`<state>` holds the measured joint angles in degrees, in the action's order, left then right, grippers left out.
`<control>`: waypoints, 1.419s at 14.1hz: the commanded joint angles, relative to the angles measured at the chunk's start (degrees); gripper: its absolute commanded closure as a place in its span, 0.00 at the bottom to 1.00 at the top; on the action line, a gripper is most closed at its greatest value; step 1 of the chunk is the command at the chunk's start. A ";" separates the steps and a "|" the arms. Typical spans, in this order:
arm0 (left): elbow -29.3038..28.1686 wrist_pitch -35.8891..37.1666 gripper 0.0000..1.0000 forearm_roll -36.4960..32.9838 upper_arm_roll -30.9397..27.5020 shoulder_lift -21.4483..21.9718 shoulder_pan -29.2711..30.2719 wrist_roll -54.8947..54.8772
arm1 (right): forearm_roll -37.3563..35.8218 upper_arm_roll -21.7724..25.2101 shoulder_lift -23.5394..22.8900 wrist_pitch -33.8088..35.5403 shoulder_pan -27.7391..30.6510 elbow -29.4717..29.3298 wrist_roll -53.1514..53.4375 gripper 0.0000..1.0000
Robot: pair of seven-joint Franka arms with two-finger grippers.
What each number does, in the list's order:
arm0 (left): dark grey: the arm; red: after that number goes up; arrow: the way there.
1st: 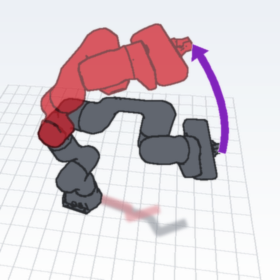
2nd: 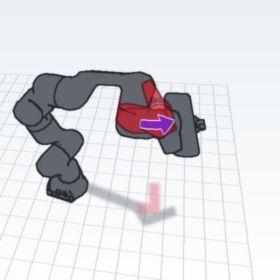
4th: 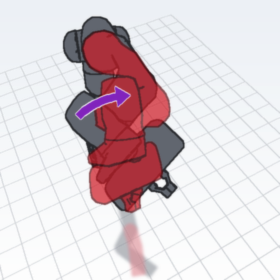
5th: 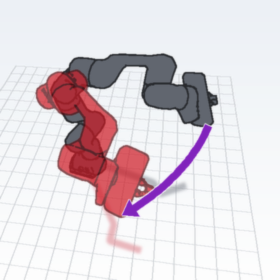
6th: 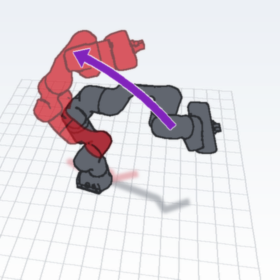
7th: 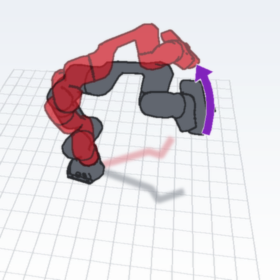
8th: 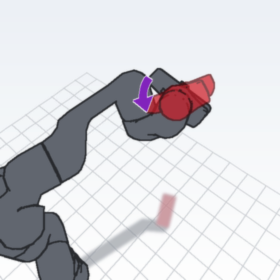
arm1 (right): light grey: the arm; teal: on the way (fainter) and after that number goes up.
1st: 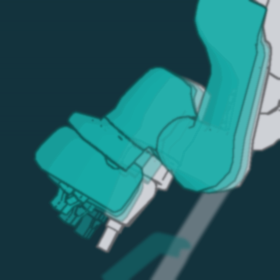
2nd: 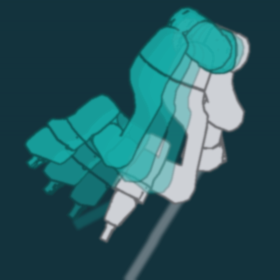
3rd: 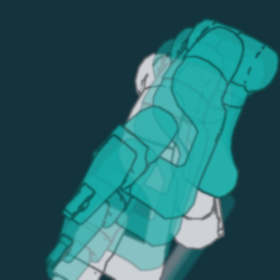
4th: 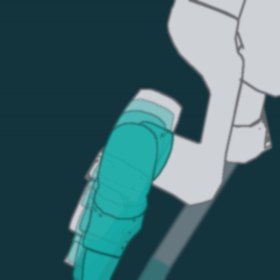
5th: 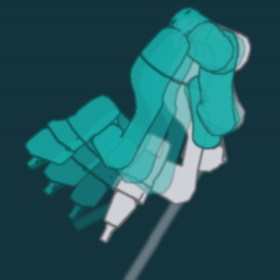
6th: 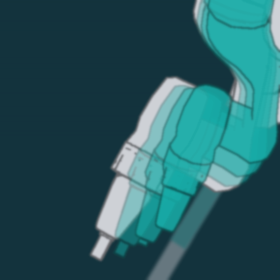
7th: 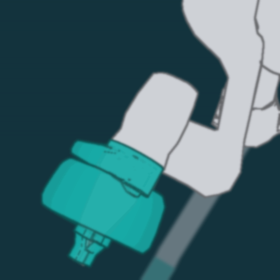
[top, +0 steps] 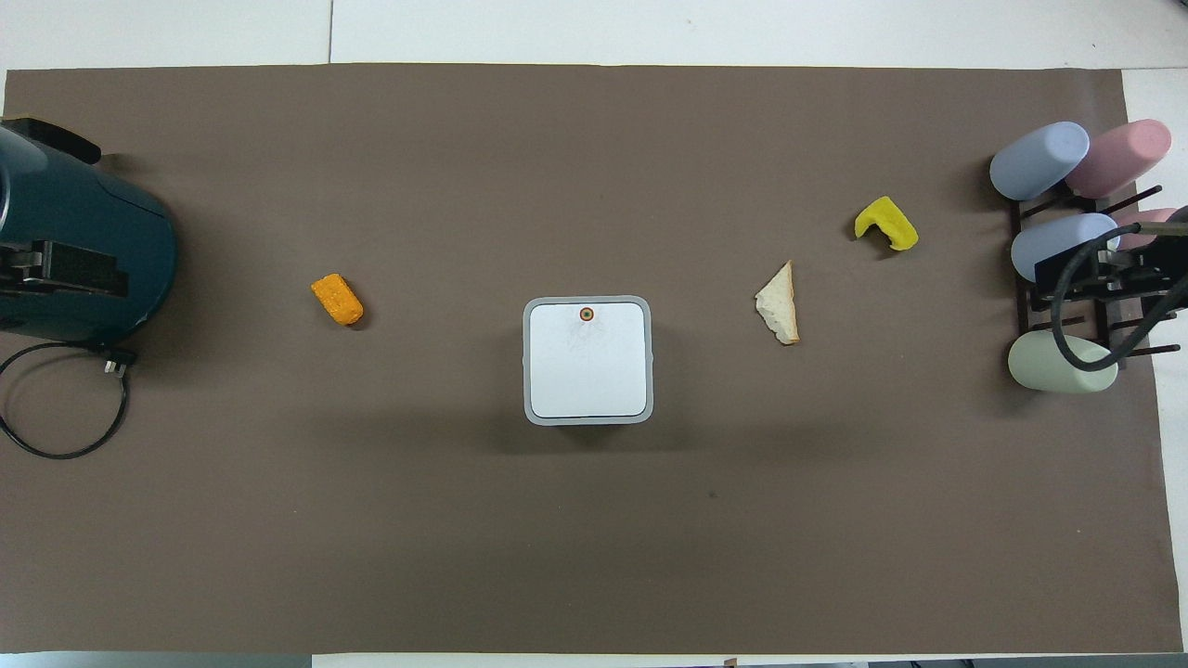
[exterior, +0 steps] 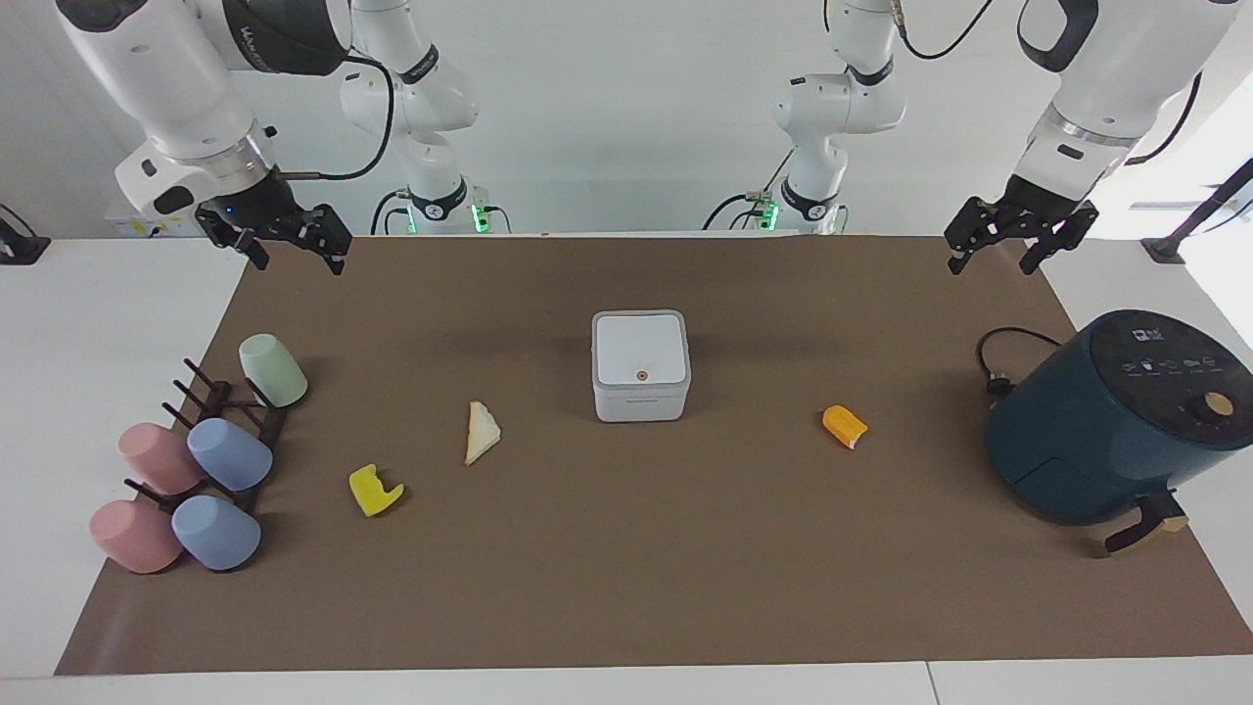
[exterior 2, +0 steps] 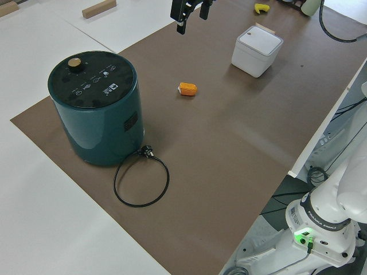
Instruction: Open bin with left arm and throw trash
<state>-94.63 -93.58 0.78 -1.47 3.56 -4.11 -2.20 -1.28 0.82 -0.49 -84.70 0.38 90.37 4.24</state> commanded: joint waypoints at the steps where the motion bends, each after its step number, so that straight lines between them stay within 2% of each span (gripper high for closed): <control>1: -0.73 0.15 0.00 -1.39 -0.03 0.92 -0.02 -0.44 | 0.32 0.15 0.40 -1.26 0.06 0.77 -0.73 0.00; 12: -0.73 0.51 0.00 -1.39 -0.55 0.92 -0.72 0.09 | 0.40 -0.29 1.27 -0.73 0.06 0.59 -1.25 0.00; 13: -0.73 0.68 0.00 -1.22 -0.29 0.92 -0.73 0.35 | 0.58 -0.64 1.28 -1.51 0.06 0.86 -2.21 0.00; 15: -1.43 -0.45 0.00 -1.22 0.41 1.01 -2.64 0.53 | 1.72 -4.40 0.93 -7.56 0.06 2.78 -1.70 0.00; 16: -1.61 -1.24 0.12 -1.22 0.41 1.09 -4.31 0.88 | 2.07 -4.86 0.23 -8.37 0.06 3.05 -1.17 0.00; 17: -2.04 -2.64 0.55 -1.13 0.50 1.18 -5.81 0.71 | 2.25 -5.38 -1.34 -9.68 -0.03 3.14 0.48 0.00; 18: -3.18 -4.40 0.86 -1.04 0.50 1.53 -8.09 0.71 | 2.60 -7.39 -2.75 -11.61 -0.03 3.14 2.42 0.00; 19: -4.67 -6.85 0.99 -1.04 0.50 1.79 -11.33 0.97 | 2.52 -8.54 -4.51 -13.80 -0.11 3.14 4.09 0.00; 20: -6.34 -9.83 1.00 -1.04 0.50 1.88 -13.71 1.41 | 2.60 -9.77 -6.18 -15.83 -0.20 3.40 5.76 0.00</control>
<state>-96.28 -98.12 0.78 -0.48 3.63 -12.82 -1.92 0.01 -6.82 -3.43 -96.86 -0.25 93.41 7.26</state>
